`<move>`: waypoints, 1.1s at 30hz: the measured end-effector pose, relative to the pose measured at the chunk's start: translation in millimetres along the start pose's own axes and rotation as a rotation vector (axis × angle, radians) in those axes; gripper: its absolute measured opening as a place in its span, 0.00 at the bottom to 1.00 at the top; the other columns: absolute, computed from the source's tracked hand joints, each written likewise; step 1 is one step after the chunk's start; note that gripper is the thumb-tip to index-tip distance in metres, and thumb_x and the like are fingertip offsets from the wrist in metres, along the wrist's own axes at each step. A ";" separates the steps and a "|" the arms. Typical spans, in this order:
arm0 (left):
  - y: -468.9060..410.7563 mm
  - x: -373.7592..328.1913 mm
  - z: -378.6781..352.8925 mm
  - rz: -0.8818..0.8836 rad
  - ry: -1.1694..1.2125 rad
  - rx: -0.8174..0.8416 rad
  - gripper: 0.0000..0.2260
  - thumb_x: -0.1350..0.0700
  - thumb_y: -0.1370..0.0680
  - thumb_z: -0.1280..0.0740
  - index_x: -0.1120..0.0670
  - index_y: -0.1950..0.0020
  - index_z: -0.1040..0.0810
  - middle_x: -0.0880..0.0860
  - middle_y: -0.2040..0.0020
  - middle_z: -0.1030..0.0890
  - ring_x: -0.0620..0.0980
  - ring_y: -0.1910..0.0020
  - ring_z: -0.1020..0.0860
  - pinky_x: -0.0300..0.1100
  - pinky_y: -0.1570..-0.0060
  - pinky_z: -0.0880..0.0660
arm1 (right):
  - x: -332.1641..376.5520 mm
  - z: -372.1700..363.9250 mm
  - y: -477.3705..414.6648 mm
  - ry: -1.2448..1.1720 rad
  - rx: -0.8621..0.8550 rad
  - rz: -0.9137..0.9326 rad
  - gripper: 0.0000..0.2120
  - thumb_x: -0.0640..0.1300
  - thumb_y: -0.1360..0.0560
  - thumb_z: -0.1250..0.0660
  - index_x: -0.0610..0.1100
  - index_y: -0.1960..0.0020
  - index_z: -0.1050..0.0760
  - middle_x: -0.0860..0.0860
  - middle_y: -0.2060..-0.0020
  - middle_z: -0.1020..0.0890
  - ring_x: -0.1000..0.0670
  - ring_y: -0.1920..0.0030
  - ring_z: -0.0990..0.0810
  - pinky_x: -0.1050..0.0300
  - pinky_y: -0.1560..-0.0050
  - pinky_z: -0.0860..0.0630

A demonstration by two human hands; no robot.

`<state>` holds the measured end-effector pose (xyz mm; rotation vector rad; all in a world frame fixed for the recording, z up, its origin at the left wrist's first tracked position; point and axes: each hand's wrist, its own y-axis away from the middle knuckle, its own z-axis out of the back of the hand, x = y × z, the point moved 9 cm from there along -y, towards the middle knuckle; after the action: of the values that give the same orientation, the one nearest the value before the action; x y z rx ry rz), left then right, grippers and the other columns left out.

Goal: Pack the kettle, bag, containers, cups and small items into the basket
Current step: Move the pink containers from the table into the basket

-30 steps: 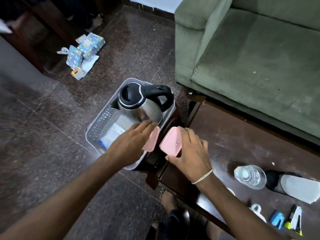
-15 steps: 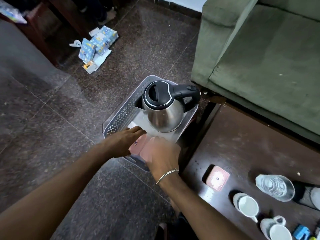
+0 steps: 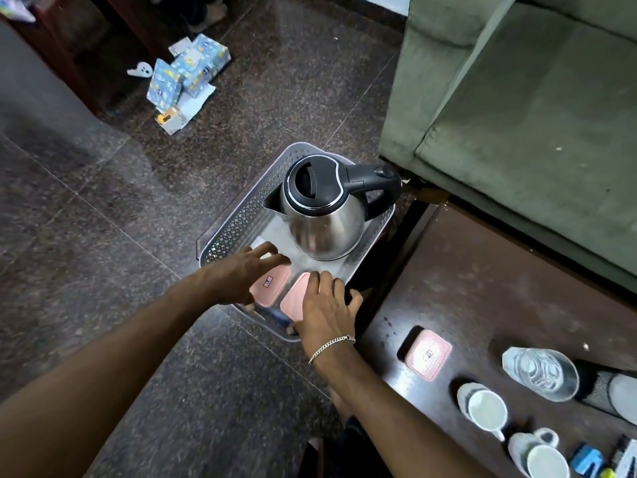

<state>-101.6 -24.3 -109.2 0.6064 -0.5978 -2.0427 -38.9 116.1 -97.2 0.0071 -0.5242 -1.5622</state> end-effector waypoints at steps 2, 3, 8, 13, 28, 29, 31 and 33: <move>5.5 -4.6 3.1 0.005 -0.013 -0.034 0.56 0.55 0.36 0.15 0.40 0.18 0.47 0.49 0.20 0.42 0.56 0.31 0.30 0.52 0.37 0.23 | 0.5 3.8 3.0 -0.027 0.018 0.038 0.51 0.63 0.40 0.22 0.45 0.25 0.39 0.50 0.33 0.32 0.46 0.33 0.33 0.41 0.36 0.40; 9.0 -8.1 6.7 0.008 -0.018 -0.067 0.57 0.55 0.36 0.15 0.41 0.18 0.48 0.49 0.20 0.43 0.56 0.31 0.31 0.52 0.36 0.23 | 1.0 9.8 6.2 -0.031 0.005 0.062 0.52 0.64 0.39 0.23 0.44 0.24 0.40 0.49 0.31 0.33 0.46 0.31 0.34 0.41 0.35 0.40; 30.4 -45.5 39.6 -0.012 -0.008 -0.262 0.55 0.52 0.40 0.13 0.47 0.20 0.42 0.51 0.23 0.38 0.56 0.33 0.31 0.52 0.37 0.23 | -15.0 56.8 30.1 -0.051 -0.145 0.134 0.46 0.62 0.36 0.25 0.46 0.25 0.37 0.51 0.29 0.32 0.47 0.32 0.33 0.43 0.38 0.37; 29.8 -126.4 60.6 -0.127 0.069 -0.370 0.50 0.50 0.40 0.14 0.48 0.24 0.38 0.49 0.27 0.35 0.53 0.35 0.30 0.49 0.38 0.25 | -87.1 95.3 51.8 -0.074 -0.225 0.066 0.40 0.64 0.33 0.28 0.48 0.27 0.34 0.53 0.31 0.30 0.48 0.35 0.30 0.46 0.41 0.33; -82.2 -330.6 -58.4 -0.258 -0.074 -0.085 0.53 0.47 0.35 0.18 0.50 0.18 0.45 0.52 0.19 0.43 0.57 0.28 0.32 0.55 0.35 0.25 | -318.0 44.2 152.1 -0.030 -0.029 -0.182 0.33 0.60 0.31 0.27 0.46 0.31 0.27 0.50 0.39 0.24 0.44 0.40 0.24 0.47 0.44 0.30; -86.1 -335.1 -68.2 -0.239 -0.085 -0.064 0.54 0.47 0.35 0.18 0.50 0.17 0.46 0.51 0.18 0.45 0.57 0.27 0.33 0.55 0.35 0.25 | -324.3 36.4 158.6 -0.031 -0.012 -0.177 0.33 0.59 0.31 0.27 0.45 0.30 0.27 0.50 0.38 0.24 0.44 0.40 0.24 0.47 0.43 0.30; -91.7 -341.6 -85.5 -0.211 -0.092 -0.023 0.54 0.49 0.34 0.18 0.51 0.16 0.47 0.51 0.16 0.48 0.58 0.22 0.38 0.56 0.32 0.27 | -330.1 20.8 167.6 -0.006 0.034 -0.148 0.36 0.60 0.30 0.28 0.46 0.27 0.30 0.50 0.35 0.25 0.45 0.38 0.25 0.48 0.42 0.30; -96.1 -347.3 -96.4 -0.184 -0.114 -0.012 0.53 0.50 0.33 0.19 0.51 0.16 0.48 0.51 0.16 0.48 0.57 0.20 0.42 0.57 0.30 0.28 | -332.7 4.1 173.4 0.018 0.092 -0.117 0.39 0.61 0.29 0.29 0.46 0.24 0.35 0.50 0.31 0.28 0.45 0.36 0.26 0.48 0.40 0.32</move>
<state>65.0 302.5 -176.8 0.5576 -0.6151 -2.2641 149.0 438.0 -140.5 0.1239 -0.5901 -1.6489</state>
